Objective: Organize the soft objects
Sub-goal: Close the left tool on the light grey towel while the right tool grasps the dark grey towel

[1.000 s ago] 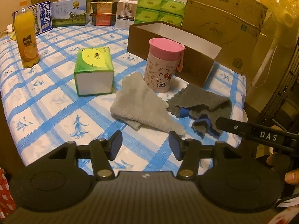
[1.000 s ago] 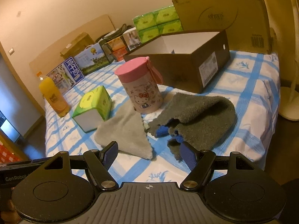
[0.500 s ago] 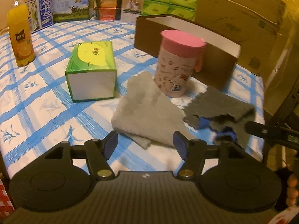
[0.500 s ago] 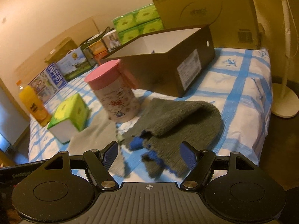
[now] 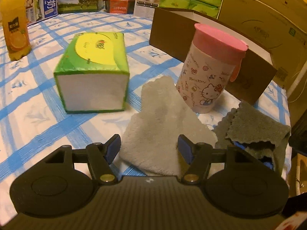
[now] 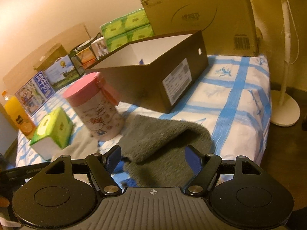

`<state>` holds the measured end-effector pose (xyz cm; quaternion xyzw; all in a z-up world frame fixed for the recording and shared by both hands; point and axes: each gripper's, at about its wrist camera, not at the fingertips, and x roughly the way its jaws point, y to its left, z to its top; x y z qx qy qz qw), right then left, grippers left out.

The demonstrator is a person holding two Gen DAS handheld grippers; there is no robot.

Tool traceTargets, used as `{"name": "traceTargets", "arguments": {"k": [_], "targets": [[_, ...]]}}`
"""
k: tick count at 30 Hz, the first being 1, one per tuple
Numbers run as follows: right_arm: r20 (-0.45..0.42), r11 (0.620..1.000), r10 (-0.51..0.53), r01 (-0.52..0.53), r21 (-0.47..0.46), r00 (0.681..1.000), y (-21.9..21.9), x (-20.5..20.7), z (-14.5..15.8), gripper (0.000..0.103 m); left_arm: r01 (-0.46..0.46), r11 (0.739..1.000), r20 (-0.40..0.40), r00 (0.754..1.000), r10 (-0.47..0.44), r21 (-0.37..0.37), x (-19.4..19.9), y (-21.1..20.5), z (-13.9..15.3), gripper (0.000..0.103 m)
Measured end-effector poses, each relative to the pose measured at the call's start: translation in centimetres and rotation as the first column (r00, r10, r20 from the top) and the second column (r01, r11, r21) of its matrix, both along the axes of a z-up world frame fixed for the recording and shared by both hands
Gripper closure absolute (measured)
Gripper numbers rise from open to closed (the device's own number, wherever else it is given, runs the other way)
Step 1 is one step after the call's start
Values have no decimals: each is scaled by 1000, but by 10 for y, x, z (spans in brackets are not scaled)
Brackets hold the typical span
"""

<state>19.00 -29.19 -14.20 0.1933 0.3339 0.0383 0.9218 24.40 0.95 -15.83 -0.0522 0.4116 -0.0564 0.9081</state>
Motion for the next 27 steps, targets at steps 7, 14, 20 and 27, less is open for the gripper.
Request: {"name": "traceTargets", "arguments": {"k": [7, 14, 20, 27], "targets": [[-3, 998, -56, 56, -22, 998, -16, 12, -3, 30, 27, 1000, 11, 1000, -27, 16, -1, 1, -3, 88], [-54, 993, -119, 120, 4, 991, -34, 33, -19, 30, -30, 999, 2, 1000, 30, 40, -30, 24, 6, 91], [-132, 980, -134, 151, 130, 982, -39, 48, -39, 30, -93, 996, -32, 995, 93, 9, -53, 49, 9, 90], [-8, 996, -3, 2, -91, 1000, -2, 41, -23, 89, -118, 993, -25, 993, 119, 17, -59, 57, 13, 91]]}}
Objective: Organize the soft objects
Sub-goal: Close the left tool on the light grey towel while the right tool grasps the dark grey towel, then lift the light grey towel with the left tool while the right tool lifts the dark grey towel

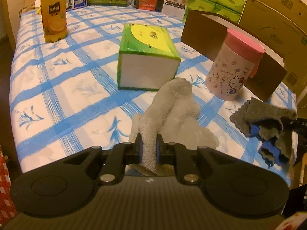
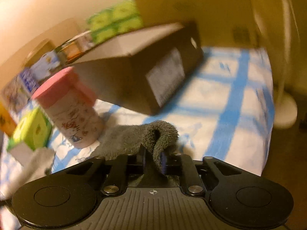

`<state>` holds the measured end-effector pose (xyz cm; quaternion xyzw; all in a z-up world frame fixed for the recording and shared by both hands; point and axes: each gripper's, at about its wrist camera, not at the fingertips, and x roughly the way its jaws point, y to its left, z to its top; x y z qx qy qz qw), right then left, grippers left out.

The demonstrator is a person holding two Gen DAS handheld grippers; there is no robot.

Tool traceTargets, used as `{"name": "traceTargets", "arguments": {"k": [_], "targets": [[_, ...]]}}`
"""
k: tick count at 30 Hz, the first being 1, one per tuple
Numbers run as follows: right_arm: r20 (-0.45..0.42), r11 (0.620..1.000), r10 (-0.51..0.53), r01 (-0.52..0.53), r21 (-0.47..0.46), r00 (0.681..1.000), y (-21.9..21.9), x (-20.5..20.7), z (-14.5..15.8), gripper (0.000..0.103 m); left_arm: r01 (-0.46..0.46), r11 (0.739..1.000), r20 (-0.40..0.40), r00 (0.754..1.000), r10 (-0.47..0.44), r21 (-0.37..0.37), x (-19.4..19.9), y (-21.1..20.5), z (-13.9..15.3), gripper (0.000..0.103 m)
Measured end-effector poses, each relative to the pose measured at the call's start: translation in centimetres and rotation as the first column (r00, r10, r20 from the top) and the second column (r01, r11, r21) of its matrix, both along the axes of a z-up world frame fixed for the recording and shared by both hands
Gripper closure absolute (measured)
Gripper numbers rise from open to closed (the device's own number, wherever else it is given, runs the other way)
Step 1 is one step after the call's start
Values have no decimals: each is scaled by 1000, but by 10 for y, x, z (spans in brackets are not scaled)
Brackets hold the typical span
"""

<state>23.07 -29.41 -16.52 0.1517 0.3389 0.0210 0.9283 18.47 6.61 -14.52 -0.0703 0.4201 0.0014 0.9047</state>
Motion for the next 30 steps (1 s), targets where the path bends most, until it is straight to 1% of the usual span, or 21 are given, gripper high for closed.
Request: {"name": "traceTargets", "arguments": {"k": [2, 4, 7, 9, 12, 13, 17, 21, 23, 25, 27, 30], "targets": [[56, 989, 73, -65, -133, 996, 20, -6, 9, 89, 3, 1000, 8, 1000, -3, 27, 0, -2, 2, 91], [96, 960, 160, -133, -246, 982, 40, -11, 15, 89, 6, 999, 16, 1000, -6, 38, 0, -3, 4, 91], [109, 923, 265, -220, -316, 958, 63, -17, 14, 89, 12, 999, 29, 1000, -13, 46, 1, -6, 8, 91], [95, 911, 321, -280, -304, 942, 73, -17, 9, 89, 19, 999, 37, 999, -21, 49, 2, -8, 10, 91], [61, 908, 376, -354, -225, 925, 82, -13, -1, 90, 32, 999, 44, 998, -34, 34, 2, -10, 14, 91], [50, 911, 380, -364, -195, 924, 83, -11, -4, 90, 41, 999, 47, 998, -42, 25, 2, -11, 15, 91], [24, 932, 362, -360, -49, 932, 73, -2, -12, 90, 80, 997, 61, 995, -79, -18, 6, -18, 16, 91], [7, 935, 349, -349, 65, 937, 57, 5, -10, 90, 132, 988, 55, 990, -128, -76, 18, -30, 8, 91], [0, 935, 347, -346, 77, 938, 51, 8, -9, 90, 153, 984, 54, 987, -148, -95, 25, -37, 3, 91], [-5, 935, 350, -349, 61, 937, 51, 8, -7, 90, 168, 982, 50, 985, -165, -82, 32, -46, -2, 91], [-5, 936, 353, -353, 21, 936, 52, 7, -4, 90, 179, 982, 37, 983, -177, -60, 39, -54, -8, 88], [-4, 925, 377, -377, -50, 926, 59, 4, -3, 90, 179, 984, 35, 983, -179, 3, 45, -62, -13, 84]]}}
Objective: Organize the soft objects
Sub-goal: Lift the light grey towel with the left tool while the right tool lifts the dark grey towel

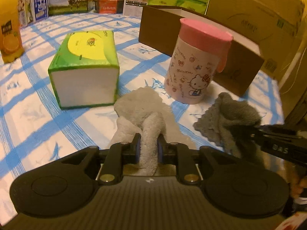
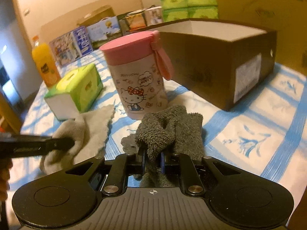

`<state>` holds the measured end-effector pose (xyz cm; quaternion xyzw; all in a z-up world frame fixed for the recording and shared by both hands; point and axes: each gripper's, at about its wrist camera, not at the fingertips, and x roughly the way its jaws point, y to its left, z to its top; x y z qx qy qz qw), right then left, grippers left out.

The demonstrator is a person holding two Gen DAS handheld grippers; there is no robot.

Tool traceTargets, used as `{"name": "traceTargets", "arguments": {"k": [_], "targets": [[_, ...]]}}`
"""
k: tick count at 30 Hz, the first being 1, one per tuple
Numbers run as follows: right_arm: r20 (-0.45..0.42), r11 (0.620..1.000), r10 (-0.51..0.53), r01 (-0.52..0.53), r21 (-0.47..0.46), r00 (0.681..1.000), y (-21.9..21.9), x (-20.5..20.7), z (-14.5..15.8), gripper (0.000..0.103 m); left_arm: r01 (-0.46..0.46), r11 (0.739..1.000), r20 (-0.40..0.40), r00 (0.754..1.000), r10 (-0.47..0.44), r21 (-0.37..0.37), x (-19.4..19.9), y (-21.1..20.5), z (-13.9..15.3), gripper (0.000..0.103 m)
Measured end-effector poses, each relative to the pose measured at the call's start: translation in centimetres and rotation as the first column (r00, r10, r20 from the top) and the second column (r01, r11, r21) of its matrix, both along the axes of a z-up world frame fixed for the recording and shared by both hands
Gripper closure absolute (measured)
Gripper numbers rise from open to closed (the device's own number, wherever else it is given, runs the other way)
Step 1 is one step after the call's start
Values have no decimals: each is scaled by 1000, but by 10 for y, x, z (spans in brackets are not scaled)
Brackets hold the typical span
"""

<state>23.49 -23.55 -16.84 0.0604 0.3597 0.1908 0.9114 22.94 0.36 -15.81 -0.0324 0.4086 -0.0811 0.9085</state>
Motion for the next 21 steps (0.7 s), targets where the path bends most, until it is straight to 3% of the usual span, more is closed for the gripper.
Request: {"name": "traceTargets", "arguments": {"k": [5, 7, 8, 9, 11, 13, 15, 19, 21], "targets": [[29, 998, 14, -12, -64, 999, 8, -1, 0, 85, -18, 1000, -12, 1000, 18, 25, 4, 1, -6, 71], [58, 994, 9, -3, -112, 998, 12, -2, 0, 64, -49, 998, -15, 999, 50, 39, 3, 4, -8, 60], [80, 987, -3, 15, -160, 997, 15, -3, 0, 40, -64, 997, -17, 998, 64, 38, 3, 6, -9, 56], [106, 978, -17, 39, -204, 994, 17, -4, -2, 28, -74, 997, -21, 997, 75, 34, 2, 7, -10, 54], [132, 969, -29, 60, -240, 991, 17, -5, -7, 28, -85, 996, -24, 996, 86, 32, 2, 9, -10, 51], [83, 974, -52, 68, -216, 995, 12, 0, -13, 28, -98, 994, -28, 995, 100, 42, 2, 9, -10, 44], [49, 982, -79, 86, -168, 996, 5, 4, -17, 28, -122, 991, -33, 992, 124, 56, 3, 10, -12, 30], [-1, 991, -107, 107, -80, 994, -4, 12, -21, 28, -140, 990, -56, 988, 142, 29, 5, 15, -15, 28], [-21, 993, -111, 110, -54, 994, -5, 15, -23, 30, -130, 991, -53, 990, 132, 31, 5, 14, -15, 33]]}}
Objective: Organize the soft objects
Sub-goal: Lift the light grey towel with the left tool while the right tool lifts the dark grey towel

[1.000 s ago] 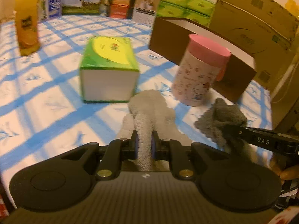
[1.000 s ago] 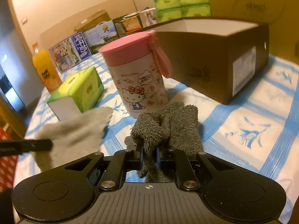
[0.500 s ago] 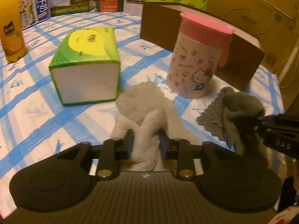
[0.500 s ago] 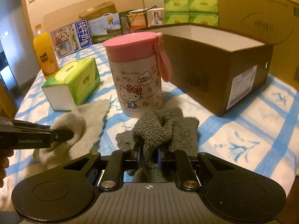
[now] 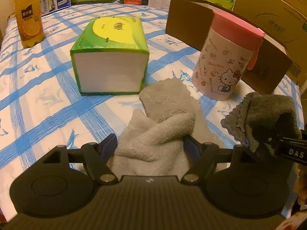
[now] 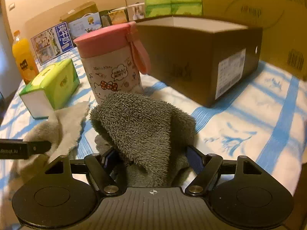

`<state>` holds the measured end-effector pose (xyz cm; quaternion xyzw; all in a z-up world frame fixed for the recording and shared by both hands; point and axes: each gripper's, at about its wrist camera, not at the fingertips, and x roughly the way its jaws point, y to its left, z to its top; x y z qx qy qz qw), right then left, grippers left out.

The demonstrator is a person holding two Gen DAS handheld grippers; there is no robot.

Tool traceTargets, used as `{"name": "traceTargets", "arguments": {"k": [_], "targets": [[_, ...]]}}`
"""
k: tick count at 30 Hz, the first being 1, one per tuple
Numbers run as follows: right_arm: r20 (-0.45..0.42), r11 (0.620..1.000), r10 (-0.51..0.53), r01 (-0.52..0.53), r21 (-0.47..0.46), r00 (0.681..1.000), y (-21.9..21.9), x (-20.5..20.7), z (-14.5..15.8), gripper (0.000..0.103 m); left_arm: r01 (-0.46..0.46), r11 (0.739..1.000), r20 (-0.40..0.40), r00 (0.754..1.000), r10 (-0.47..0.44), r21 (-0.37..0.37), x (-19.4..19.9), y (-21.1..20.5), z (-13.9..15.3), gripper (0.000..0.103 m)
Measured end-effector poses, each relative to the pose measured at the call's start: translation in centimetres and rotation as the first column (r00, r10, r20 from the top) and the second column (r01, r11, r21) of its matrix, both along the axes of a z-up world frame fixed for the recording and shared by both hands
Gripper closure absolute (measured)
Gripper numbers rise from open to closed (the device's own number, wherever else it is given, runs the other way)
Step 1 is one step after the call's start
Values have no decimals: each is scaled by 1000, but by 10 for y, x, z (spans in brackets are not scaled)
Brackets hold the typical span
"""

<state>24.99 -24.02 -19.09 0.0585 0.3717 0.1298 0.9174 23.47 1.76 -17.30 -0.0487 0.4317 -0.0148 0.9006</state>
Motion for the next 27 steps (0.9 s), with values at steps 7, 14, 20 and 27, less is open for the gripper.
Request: {"name": "traceTargets", "arguments": {"k": [7, 14, 20, 27], "targets": [[23, 1000, 20, -20, -13, 1000, 5, -6, 4, 62, 76, 997, 7, 997, -76, -22, -1, -11, 4, 69], [20, 1000, 24, -24, -2, 1000, 4, -13, 8, 76, 115, 993, 16, 993, -115, 10, -4, -18, 8, 79], [10, 999, 38, -39, 22, 999, 3, -26, 20, 80, 140, 989, 21, 990, -139, -38, -15, -13, 19, 86], [56, 996, 56, -60, 67, 997, -5, -51, 56, 80, 172, 982, 72, 983, -167, -80, -40, -8, 50, 92]]}}
